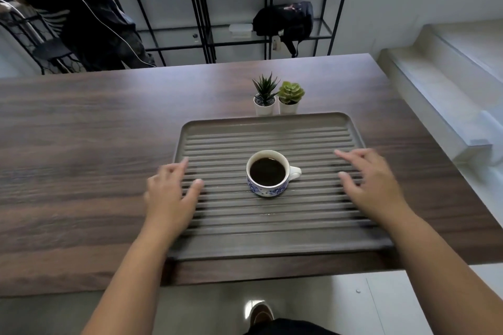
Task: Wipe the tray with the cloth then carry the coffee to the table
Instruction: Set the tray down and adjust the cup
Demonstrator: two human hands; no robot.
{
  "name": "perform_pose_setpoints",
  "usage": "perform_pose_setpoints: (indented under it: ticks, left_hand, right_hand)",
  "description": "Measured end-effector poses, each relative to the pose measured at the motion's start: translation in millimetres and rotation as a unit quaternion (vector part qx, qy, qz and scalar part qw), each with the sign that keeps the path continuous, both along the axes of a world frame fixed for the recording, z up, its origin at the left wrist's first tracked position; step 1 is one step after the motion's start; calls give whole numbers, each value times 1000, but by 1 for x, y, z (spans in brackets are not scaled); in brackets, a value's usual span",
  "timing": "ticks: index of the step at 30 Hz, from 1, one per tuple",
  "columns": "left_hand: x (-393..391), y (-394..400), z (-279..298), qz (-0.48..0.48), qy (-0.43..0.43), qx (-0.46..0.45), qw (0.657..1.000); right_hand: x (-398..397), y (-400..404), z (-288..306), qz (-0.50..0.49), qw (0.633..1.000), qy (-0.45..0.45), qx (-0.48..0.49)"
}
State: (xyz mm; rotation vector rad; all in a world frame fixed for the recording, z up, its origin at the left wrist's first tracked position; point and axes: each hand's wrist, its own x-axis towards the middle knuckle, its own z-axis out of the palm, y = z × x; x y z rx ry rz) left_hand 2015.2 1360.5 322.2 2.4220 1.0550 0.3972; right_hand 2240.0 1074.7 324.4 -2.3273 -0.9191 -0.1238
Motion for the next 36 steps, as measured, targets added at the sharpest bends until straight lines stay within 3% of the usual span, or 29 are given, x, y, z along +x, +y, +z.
perform_pose_setpoints:
  ticks: [3, 6, 11, 23, 36]
  left_hand:
    - [20, -19, -1, -207, -28, -114, 971]
    - [41, -31, -8, -274, -44, -154, 948]
    - [57, -36, -11, -244, -109, -166, 949]
    - [76, -36, -8, -244, -123, -168, 947]
    - [74, -26, -5, -246, -116, -192, 943]
  right_hand:
    - [-15, 30, 4, 110, 984, 135, 44]
    - [-26, 50, 2, 118, 973, 190, 62]
    - [-28, 59, 4, 73, 977, 191, 69]
    - [-13, 62, 5, 62, 980, 173, 77]
    - [2, 57, 10, 108, 965, 225, 82]
